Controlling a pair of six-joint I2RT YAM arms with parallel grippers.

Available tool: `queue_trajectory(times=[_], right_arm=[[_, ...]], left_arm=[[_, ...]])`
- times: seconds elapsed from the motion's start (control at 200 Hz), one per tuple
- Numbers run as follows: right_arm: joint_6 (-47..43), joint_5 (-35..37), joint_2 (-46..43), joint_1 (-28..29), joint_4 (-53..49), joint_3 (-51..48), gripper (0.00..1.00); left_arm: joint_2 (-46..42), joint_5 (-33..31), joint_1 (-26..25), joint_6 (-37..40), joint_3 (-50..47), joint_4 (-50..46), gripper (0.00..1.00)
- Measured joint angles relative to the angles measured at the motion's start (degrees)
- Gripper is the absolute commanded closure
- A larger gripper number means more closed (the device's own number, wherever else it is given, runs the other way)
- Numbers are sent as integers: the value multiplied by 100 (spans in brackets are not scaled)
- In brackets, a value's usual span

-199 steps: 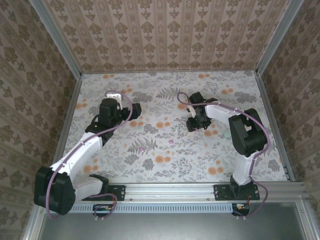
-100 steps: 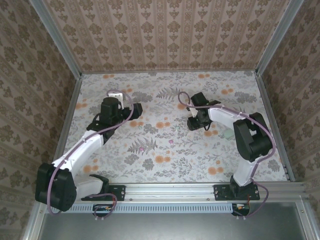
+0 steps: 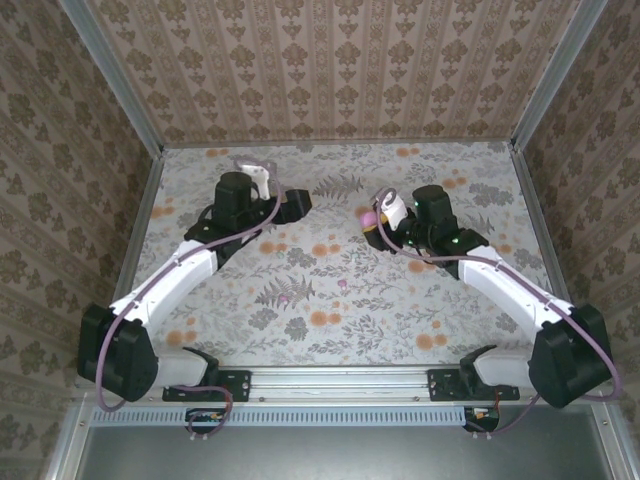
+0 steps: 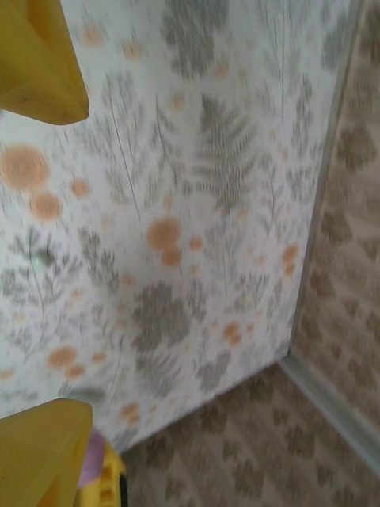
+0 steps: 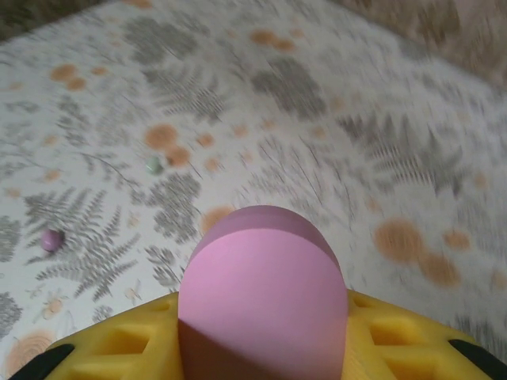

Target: Insert the wireless bluetooth earbuds into the charging case

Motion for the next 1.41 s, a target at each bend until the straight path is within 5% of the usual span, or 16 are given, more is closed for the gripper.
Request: queue_trajectory(times=[0.395, 1.015, 1.405], right_arm=[[-643, -238, -129, 363, 284, 17, 64], [-704, -214, -326, 382, 675, 15, 64], [-640, -177, -319, 385, 914, 15, 63]], left_arm=[[555, 597, -1040, -101, 896, -162, 15], [756, 1043, -1110, -227, 942, -275, 20], [876, 1370, -1123, -374, 1010, -170, 53]])
